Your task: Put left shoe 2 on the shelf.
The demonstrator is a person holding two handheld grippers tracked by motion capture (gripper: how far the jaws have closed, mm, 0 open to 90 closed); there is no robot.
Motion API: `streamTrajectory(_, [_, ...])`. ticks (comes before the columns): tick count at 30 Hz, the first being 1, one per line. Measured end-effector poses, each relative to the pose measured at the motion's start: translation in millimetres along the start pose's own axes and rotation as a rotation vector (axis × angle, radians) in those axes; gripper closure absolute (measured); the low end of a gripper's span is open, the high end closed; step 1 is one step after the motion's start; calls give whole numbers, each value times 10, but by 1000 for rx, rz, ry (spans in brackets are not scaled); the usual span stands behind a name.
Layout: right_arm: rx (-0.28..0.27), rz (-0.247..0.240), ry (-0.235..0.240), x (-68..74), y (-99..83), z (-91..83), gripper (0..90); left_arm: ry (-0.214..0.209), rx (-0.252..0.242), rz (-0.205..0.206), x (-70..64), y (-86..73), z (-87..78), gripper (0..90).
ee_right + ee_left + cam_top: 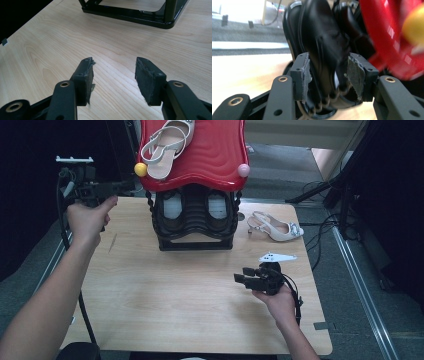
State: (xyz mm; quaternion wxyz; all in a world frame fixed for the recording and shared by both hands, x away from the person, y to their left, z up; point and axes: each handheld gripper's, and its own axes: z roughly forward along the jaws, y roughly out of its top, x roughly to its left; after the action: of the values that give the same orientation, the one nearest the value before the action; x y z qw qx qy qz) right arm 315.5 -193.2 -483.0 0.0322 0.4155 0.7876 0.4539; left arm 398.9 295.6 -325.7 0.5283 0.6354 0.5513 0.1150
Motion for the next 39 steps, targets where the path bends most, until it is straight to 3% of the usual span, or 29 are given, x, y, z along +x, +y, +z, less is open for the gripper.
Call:
streamTrajectory(3, [-2,10,-1,-5,-1,-11,501,-14,11,-22,66,-181,35,525])
streamTrajectory(6, [0,8,-3,-9,-1,-11,500,0,30,-12,110,-361,93,523])
streamTrajectory(11, [0,5,-5,-14,2,-2,499,-26,50,-48,158,-626,160,521])
streamTrajectory(13, [4,8,-4,-16,1,2,498,-14,53,-23,149,-717,190,531])
streamTrajectory(23, [-1,4,-10,-50,-4,-2,498,-29,95,3,108,-1077,241,511])
streamTrajectory(31, [-11,6,-21,-87,-2,-21,498,-36,101,17,90,-1280,222,499])
streamTrajectory(36, [-13,12,-29,-112,-2,-33,498,-38,121,19,116,-1320,208,490])
streamTrajectory(39, [-13,16,-29,-113,0,-36,498,-31,143,45,99,-1350,211,487])
